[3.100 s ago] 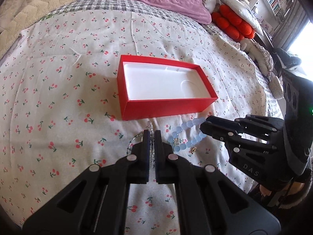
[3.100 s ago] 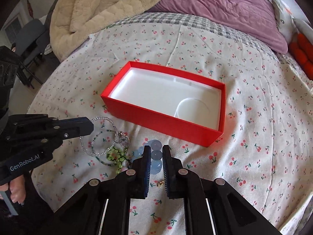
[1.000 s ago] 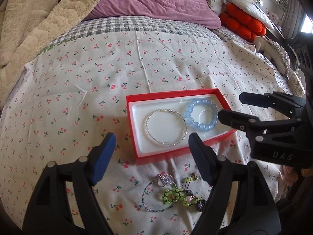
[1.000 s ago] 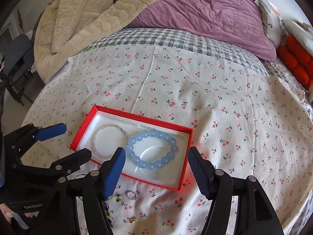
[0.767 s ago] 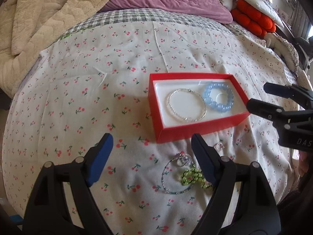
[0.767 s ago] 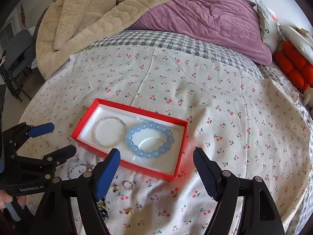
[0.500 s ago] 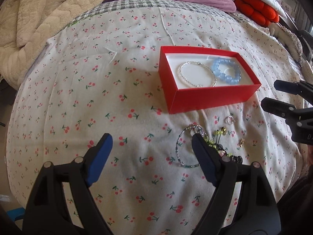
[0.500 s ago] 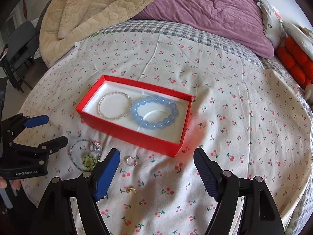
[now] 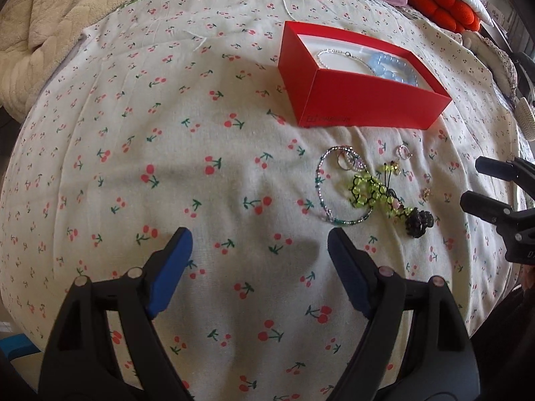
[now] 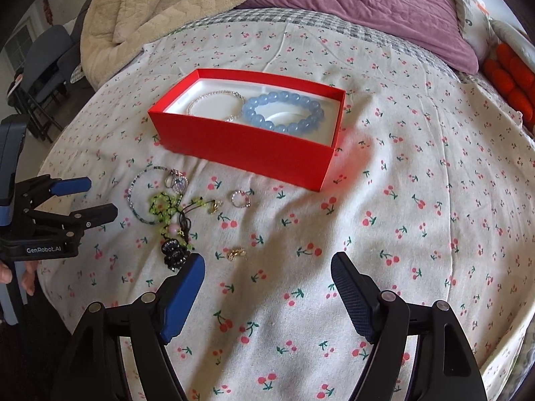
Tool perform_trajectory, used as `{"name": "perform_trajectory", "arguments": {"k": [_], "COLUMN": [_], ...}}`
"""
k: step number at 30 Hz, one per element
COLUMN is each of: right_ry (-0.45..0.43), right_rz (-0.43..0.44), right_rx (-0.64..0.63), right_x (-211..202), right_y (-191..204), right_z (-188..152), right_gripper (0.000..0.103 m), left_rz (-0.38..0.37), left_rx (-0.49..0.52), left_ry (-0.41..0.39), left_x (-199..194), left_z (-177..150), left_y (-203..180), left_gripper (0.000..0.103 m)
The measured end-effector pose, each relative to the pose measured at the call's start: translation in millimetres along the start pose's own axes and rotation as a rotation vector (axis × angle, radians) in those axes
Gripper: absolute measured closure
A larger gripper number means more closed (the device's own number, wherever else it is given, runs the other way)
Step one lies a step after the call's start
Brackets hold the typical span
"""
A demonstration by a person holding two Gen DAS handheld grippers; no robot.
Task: Organize jewelry
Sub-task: 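Open both tools and move back to the remaining jewelry pile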
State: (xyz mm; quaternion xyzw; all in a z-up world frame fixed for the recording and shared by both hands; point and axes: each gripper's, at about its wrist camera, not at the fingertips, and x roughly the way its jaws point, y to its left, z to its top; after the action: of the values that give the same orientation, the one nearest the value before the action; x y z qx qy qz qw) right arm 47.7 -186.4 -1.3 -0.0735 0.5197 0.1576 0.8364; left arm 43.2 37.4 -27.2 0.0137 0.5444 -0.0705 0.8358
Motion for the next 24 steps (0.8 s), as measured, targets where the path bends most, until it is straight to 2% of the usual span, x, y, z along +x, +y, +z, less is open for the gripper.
{"name": "perform_trajectory", "arguments": {"k": [5, 11, 14, 16, 20, 23, 24], "right_ry": [0.007, -0.018, -0.024, -0.02, 0.015, 0.037, 0.041], "right_rz": [0.0, 0.038, 0.064, 0.082, 0.117, 0.11, 0.108], "right_rx": [0.029, 0.055, 0.051, 0.045, 0.004, -0.046, -0.063], "right_x": [9.5, 6.3, 5.4, 6.5, 14.1, 20.7, 22.1], "right_y": [-9.5, -14.1, -10.4, -6.1, 7.7, 20.9, 25.5], "right_z": [-7.8, -5.7, -2.4, 0.6, 4.7, 5.8, 5.8], "right_gripper": [0.024, 0.024, 0.024, 0.024, 0.024, 0.024, 0.024], "left_rz": [-0.006, -0.11, -0.155, -0.18, -0.204, -0.224, -0.225], "left_rx": [0.029, 0.017, 0.026, 0.026, 0.034, 0.045, 0.049], "left_ry": [-0.013, -0.074, -0.066, -0.057, -0.042, -0.028, -0.026], "left_x": [1.8, -4.6, -0.7, 3.2, 11.4, 15.9, 16.4], "left_z": [-1.6, 7.0, 12.8, 16.4, 23.3, 25.8, 26.1], "left_y": [-2.1, -0.9, -4.3, -6.9, -12.0, -15.0, -15.6], "left_gripper": [0.02, 0.02, 0.031, 0.045, 0.058, 0.072, 0.08]}}
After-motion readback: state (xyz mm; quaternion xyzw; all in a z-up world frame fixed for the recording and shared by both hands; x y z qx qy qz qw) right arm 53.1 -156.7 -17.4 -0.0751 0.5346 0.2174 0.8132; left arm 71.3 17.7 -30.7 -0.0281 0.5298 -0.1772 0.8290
